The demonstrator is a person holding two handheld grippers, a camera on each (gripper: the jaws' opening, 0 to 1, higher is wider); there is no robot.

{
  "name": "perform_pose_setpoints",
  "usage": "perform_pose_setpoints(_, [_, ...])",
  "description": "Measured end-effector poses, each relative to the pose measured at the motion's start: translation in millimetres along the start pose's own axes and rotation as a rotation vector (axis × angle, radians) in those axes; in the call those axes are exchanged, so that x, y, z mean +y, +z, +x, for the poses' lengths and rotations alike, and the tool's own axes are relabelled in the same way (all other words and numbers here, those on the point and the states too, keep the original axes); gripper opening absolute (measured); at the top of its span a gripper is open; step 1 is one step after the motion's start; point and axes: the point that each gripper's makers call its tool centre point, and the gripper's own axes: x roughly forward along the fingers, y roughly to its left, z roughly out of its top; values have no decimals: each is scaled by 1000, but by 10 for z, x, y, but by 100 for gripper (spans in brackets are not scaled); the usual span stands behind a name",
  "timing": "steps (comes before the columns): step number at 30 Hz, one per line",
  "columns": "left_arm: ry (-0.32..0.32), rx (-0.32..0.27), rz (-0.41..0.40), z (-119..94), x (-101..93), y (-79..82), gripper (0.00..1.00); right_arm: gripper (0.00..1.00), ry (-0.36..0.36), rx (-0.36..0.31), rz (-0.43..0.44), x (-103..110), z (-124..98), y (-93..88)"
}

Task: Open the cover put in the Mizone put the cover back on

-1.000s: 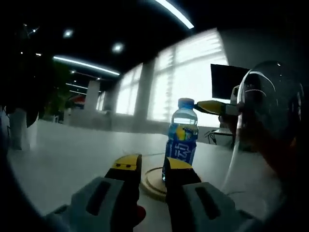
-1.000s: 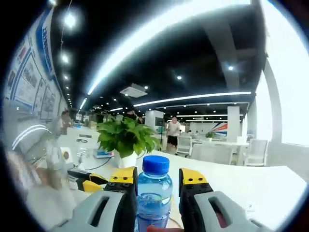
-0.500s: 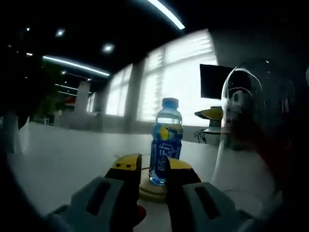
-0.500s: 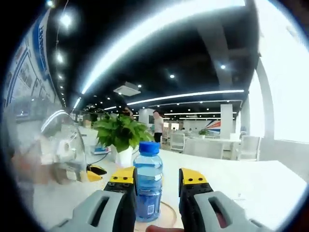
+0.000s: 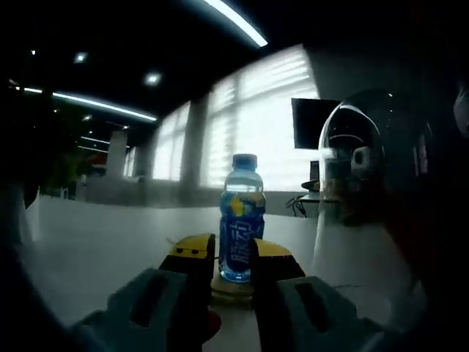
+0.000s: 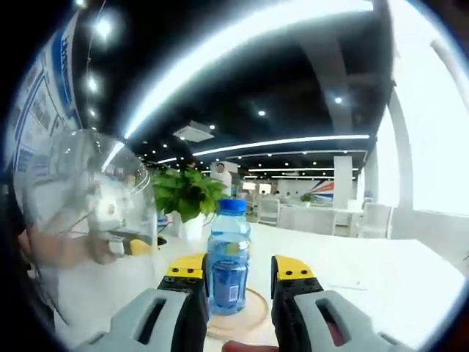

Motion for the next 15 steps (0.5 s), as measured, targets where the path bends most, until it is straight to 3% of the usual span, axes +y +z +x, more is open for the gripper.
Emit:
perform_pose_setpoints(5, [17,28,42,-41,-21,3,15,26,-18,10,15,-23,-123,-108])
perform_pose_setpoints(9, [48,32,30,-155,-66,17,15,26,-34,15,35,-37,-263,-200])
perform_pose_setpoints(15, [34,6,42,-333,-263,175,15,26,-48,15,61,-39,-452,-290])
